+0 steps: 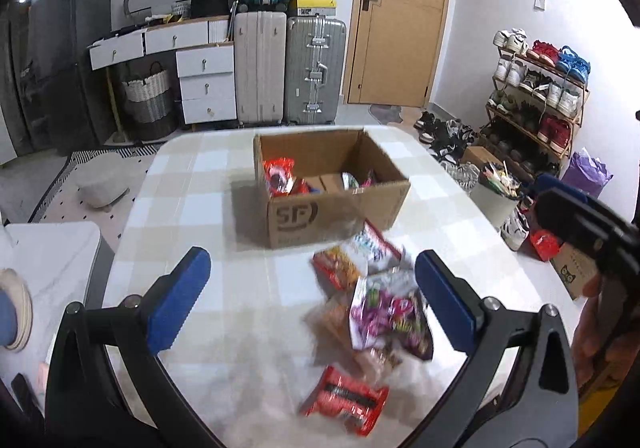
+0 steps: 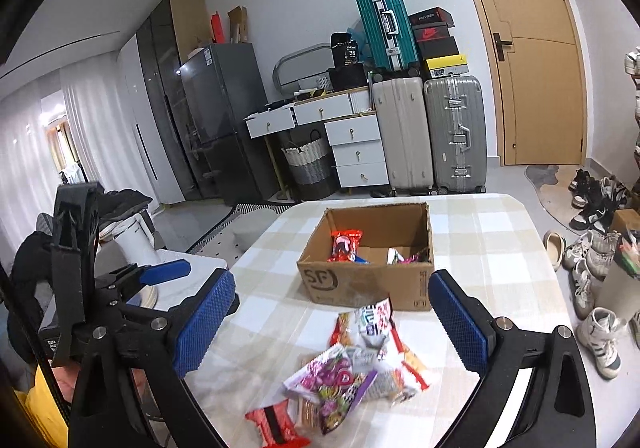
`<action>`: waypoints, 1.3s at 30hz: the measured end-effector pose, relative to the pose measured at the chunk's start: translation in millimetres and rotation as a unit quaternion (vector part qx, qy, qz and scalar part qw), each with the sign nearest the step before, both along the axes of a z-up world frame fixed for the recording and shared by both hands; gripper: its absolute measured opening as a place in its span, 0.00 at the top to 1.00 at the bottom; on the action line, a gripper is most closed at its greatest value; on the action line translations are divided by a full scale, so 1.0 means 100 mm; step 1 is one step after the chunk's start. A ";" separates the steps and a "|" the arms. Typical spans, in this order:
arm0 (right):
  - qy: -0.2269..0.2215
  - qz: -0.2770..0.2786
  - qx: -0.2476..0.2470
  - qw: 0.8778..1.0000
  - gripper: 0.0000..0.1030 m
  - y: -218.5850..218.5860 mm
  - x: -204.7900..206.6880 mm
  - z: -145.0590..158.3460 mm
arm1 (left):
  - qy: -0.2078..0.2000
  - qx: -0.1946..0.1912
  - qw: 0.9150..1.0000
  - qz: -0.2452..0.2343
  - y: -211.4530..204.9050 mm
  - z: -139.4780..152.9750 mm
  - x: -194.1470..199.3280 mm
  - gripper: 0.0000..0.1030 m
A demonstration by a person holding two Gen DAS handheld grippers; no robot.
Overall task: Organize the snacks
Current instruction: 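Withdraw both tools from the box back toward the remaining snacks, then grasp the red wafer pack with the left tool while the right tool grasps the pink candy bag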
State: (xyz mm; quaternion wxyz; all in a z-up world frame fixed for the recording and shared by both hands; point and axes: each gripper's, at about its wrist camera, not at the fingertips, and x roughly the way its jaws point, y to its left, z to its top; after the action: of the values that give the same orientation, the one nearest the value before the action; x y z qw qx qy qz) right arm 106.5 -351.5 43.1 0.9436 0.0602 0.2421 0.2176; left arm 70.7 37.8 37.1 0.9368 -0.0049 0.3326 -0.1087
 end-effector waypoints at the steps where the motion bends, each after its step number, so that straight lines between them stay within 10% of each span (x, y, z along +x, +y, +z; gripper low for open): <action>1: 0.001 -0.001 0.000 1.000 0.04 0.00 -0.03 -0.02 | 0.005 -0.002 1.000 -0.001 0.02 -0.05 -0.04 0.01; 19: 0.073 -0.005 0.008 0.997 0.04 -0.06 -0.30 -0.79 | 0.116 0.030 0.992 -0.037 -0.04 -1.32 -0.24 0.01; 39: 0.121 0.000 0.029 0.992 0.04 -0.06 -0.31 -1.22 | 0.185 0.018 0.980 -0.075 -0.19 -1.90 -0.07 0.01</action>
State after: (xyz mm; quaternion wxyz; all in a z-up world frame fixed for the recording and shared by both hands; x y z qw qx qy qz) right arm 76.0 -357.3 -79.0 0.9050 0.1134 0.3486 0.2158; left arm 63.4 18.3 -152.7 0.8482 0.0175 0.5013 -0.1701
